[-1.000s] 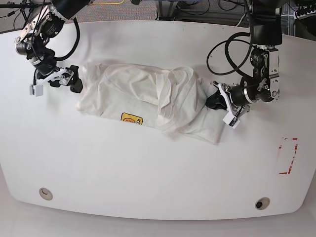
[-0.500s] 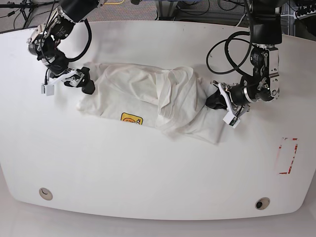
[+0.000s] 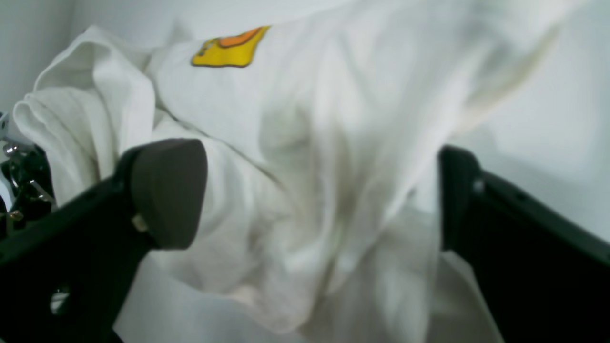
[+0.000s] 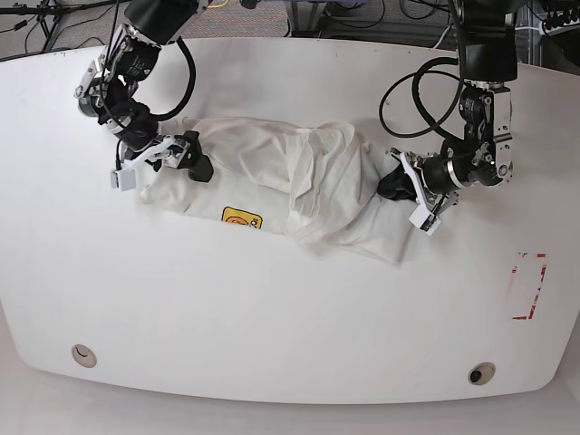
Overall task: Fold the T-shirt properly
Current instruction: 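Grasp both ends of the folded shirt with both grippers and stretch it flat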
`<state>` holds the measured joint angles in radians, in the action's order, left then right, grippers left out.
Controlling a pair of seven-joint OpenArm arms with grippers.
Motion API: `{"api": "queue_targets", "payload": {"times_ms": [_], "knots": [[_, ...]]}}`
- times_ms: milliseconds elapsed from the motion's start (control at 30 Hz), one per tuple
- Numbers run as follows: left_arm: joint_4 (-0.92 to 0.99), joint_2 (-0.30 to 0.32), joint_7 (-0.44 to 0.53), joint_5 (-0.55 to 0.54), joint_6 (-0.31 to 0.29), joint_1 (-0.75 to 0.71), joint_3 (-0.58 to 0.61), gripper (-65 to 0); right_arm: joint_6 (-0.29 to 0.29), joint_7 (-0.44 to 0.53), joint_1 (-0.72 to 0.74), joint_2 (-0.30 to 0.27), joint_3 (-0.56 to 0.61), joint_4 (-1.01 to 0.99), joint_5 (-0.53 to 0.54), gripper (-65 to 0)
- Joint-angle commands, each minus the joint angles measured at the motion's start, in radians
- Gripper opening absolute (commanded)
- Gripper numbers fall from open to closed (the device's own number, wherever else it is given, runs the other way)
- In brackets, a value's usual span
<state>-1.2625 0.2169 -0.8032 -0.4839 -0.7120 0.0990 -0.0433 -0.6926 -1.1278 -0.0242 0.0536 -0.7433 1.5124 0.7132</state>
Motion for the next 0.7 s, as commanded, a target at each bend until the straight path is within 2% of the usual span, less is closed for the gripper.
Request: {"api": "queue_targets", "payload": {"times_ms": [0,100,167,233,267,300,400,500,667], "knots": [[0.007,0.005,-0.107,0.092,0.014,-0.014,0.009,-60.3,-0.006,0.047,0.004,-0.008,0.018,0.012,0.013,0.0],[0.007,0.005,-0.107,0.093,0.014,-0.015,0.009,-60.3,-0.006,0.068,0.004,-0.011,0.034,0.012,0.013,-1.3],[0.008,0.005,-0.107,0.098,0.014,-0.015,0.009,-60.3,-0.006,0.071,0.004,-0.016,0.038,0.012,0.013,-10.1],[0.011,0.003,-0.107,0.1,0.014,-0.015,0.009,-60.3,-0.006,0.071,0.008,-0.019,0.04,0.012,0.012,-24.1],[0.013,0.003,-0.107,0.1,0.014,-0.015,0.01,-60.3,-0.006,0.071,0.01,-0.021,0.041,0.012,0.012,-28.4],[0.014,0.003,-0.107,0.1,0.014,-0.015,0.013,-60.3,-0.006,0.071,0.01,-0.027,0.041,0.014,0.012,-40.9],[0.016,0.003,-0.107,0.1,0.014,-0.015,0.033,-60.3,-0.006,0.071,0.011,-0.051,0.044,0.015,0.012,-65.0],[0.016,0.0,-0.107,0.1,0.014,-0.015,0.047,-60.3,0.023,0.07,0.005,-0.062,0.07,0.021,0.012,-65.0],[0.017,-0.04,-0.107,0.101,0.014,-0.015,0.056,-60.1,0.07,0.07,-0.035,-0.094,0.113,0.124,0.013,-65.0]]}}
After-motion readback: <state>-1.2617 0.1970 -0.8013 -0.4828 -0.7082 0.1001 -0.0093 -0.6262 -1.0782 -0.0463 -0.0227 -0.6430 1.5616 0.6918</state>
